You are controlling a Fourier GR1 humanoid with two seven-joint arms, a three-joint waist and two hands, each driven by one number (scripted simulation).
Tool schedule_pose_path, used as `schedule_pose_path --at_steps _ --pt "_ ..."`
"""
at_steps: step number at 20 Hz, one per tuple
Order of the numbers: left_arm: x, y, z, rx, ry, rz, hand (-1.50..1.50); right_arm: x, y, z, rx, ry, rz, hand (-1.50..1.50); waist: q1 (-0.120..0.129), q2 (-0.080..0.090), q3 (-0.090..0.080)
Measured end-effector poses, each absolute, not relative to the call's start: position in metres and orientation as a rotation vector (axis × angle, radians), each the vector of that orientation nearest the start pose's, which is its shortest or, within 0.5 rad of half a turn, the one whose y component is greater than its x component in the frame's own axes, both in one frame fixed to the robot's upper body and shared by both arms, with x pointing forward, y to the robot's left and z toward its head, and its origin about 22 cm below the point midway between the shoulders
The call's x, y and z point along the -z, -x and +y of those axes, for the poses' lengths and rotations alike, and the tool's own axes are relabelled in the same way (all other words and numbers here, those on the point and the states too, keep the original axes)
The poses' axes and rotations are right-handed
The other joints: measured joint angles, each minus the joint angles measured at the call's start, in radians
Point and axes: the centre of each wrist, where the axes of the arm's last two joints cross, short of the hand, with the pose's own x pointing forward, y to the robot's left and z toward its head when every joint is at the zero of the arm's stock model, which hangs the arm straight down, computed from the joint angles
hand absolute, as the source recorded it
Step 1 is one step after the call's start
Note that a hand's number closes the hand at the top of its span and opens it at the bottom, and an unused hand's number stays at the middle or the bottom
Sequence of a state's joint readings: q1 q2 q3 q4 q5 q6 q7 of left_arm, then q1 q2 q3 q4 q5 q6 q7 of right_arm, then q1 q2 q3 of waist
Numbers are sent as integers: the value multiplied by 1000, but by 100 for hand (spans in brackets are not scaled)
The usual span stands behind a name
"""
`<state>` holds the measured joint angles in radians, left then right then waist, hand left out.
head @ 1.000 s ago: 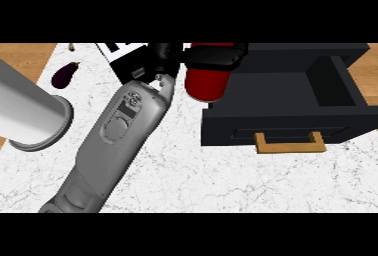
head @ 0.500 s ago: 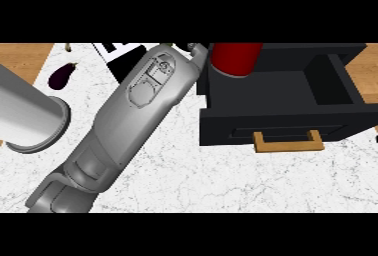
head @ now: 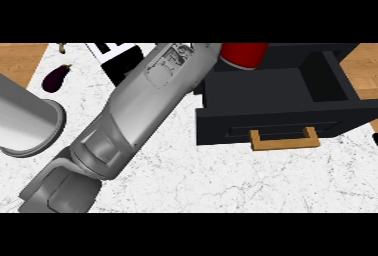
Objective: Pick up the can, place it into the drawer and close the drawer
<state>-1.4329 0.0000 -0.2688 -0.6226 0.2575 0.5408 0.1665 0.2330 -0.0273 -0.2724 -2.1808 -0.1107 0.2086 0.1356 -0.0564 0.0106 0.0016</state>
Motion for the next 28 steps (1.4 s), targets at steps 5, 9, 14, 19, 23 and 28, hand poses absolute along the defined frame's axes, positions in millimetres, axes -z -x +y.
schedule_pose_path --at_steps 5,9,14,19,23,28 --pt "-239 -420 -20 238 -64 -1764 150 -105 -161 -298 8 165 -1846 -150 -9 2 0" --pt "-225 -422 -20 248 -85 -1755 150 -108 -167 -295 -6 156 -1844 -150 -19 5 1" --pt "-215 -426 -18 247 -147 -1764 150 -103 -169 -297 -13 148 -1848 -150 -34 9 1" --pt "-200 -428 -15 262 -191 -1772 150 -106 -173 -298 -9 150 -1854 -150 -41 12 1" --pt "-190 -430 -12 283 -225 -1773 150 -107 -178 -299 -8 154 -1858 -150 -48 15 1" --pt "-183 -431 -10 302 -270 -1783 -150 -112 -183 -297 -23 140 -1869 -150 -59 18 1"
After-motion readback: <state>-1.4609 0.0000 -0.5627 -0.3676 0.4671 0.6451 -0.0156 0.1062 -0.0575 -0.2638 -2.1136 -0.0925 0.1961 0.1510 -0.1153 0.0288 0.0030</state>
